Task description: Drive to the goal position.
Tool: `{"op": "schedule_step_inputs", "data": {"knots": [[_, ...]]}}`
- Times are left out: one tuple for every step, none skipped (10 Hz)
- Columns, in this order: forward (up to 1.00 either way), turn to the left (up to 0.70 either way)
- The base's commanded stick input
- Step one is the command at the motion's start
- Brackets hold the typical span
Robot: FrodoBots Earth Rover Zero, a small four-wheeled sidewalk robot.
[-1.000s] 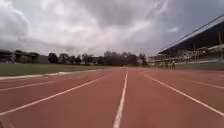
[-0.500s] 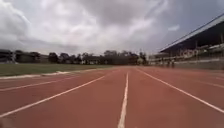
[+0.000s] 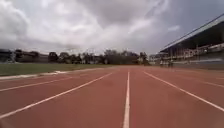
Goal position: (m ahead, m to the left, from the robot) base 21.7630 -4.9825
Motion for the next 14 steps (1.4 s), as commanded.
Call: {"op": "schedule_step_inputs", "data": {"knots": [[0.60,-0.15],[0.60,-0.15],[0.60,-0.15],[0.60,-0.15],[0.60,-0.15],[0.60,-0.15],[0.60,-0.15],[0.60,-0.15],[0.60,-0.15],[0.60,-0.15],[0.60,-0.15],[0.60,-0.15],[0.60,-0.15],[0.60,-0.15]]}}
